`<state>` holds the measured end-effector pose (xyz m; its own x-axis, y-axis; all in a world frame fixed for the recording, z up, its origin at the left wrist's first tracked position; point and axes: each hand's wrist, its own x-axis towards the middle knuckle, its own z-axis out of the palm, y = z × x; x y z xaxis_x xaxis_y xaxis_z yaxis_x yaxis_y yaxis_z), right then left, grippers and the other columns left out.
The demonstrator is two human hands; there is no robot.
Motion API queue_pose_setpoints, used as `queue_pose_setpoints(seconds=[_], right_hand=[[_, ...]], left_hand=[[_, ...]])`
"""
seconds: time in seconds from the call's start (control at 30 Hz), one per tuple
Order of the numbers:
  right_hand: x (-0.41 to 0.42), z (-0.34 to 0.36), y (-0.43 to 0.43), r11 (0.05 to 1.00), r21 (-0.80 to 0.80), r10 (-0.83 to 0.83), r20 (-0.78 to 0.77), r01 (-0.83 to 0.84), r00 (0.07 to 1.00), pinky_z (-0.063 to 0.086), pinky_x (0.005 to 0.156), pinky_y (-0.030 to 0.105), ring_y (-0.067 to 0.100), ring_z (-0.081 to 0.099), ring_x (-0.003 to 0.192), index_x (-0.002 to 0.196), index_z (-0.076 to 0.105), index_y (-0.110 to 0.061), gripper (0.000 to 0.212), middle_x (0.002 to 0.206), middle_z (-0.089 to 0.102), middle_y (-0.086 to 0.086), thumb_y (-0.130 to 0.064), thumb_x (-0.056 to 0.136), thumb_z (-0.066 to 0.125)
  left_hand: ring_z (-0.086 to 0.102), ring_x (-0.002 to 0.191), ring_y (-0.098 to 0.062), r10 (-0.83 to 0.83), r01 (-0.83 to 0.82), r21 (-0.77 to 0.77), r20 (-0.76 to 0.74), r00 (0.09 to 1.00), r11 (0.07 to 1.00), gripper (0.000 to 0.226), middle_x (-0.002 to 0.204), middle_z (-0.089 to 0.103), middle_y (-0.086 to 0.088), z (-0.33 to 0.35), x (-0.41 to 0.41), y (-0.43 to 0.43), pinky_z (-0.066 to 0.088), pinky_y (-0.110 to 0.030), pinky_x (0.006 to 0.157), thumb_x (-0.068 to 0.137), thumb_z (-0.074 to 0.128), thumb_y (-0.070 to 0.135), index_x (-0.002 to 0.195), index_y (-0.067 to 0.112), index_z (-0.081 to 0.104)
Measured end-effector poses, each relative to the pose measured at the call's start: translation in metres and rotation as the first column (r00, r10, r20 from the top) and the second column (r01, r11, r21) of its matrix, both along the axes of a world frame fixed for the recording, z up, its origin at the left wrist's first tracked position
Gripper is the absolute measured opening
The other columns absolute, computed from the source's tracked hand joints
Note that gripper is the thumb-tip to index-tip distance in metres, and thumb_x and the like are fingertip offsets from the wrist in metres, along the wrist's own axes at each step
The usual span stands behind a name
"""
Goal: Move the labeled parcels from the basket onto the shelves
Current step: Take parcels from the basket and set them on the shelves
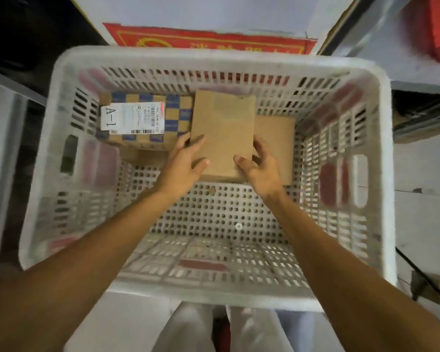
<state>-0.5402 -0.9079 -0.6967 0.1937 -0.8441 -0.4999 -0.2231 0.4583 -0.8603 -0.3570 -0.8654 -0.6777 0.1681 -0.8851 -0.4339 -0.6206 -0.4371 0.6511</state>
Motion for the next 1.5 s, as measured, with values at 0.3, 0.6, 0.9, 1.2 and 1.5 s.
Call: queue_pose_setpoints(seconds=[0.3,0.6,0.9,1.2,1.5], right_hand=[[0.012,-0.007,0.010,0.999,-0.028,-0.031,-0.086,0.029,0.996,0.052,0.095,0.030,0.018,0.057,0.117,0.141,0.039,-0.020,0.055,0.129,0.056,-0.003,-0.008,0.092,0.061],[0.038,0.092,0.013,0.948,0.131,0.318,-0.475,-0.291,0.820,0.052,0.086,0.027,0.021,0.060,0.107,0.148,0.036,-0.019,0.051,0.141,0.050,0.008,-0.024,0.098,0.051],[0.143,0.206,0.000,0.743,-0.028,0.593,-0.437,-0.669,0.677,0.041,0.104,0.033,0.025,0.049,0.127,0.132,0.055,-0.014,0.043,0.141,0.050,0.006,-0.034,0.094,0.058],[0.254,0.309,0.050,0.320,-0.291,0.791,-0.441,-0.901,0.424,0.041,0.101,0.032,0.024,0.055,0.119,0.126,0.060,-0.014,0.036,0.129,0.060,0.008,-0.031,0.095,0.056],[0.323,0.397,0.167,-0.095,-0.485,0.899,-0.416,-0.869,0.133,0.037,0.098,0.027,0.020,0.048,0.128,0.137,0.050,-0.015,0.043,0.140,0.052,0.004,-0.033,0.097,0.053]], left_hand=[[0.025,0.139,-0.024,-0.210,0.241,-0.084,0.274,0.939,0.967,0.058,0.154,0.018,-0.006,-0.016,0.004,0.012,0.030,-0.035,0.115,0.095,0.056,0.021,0.147,0.007,0.034],[0.013,0.147,-0.020,-0.242,0.237,0.146,0.013,0.970,0.960,0.071,0.161,0.011,0.003,0.072,0.055,0.021,0.021,-0.045,0.118,0.097,0.052,0.024,0.154,0.028,0.009],[0.053,0.119,-0.018,0.062,-0.060,0.042,-0.064,0.996,0.997,0.051,0.133,0.051,0.000,0.171,0.144,0.065,0.044,-0.044,0.103,0.095,0.054,0.014,0.143,0.023,0.039],[0.059,0.108,-0.023,0.398,-0.395,-0.063,0.246,0.884,0.917,0.044,0.139,0.048,-0.005,0.293,0.190,0.195,0.046,-0.041,0.099,0.095,0.056,0.025,0.138,0.024,0.045],[0.057,0.109,-0.026,0.765,-0.718,-0.278,0.331,0.552,0.638,0.049,0.132,0.052,-0.011,0.379,0.169,0.322,0.043,-0.029,0.084,0.095,0.056,0.018,0.142,0.020,0.042]])
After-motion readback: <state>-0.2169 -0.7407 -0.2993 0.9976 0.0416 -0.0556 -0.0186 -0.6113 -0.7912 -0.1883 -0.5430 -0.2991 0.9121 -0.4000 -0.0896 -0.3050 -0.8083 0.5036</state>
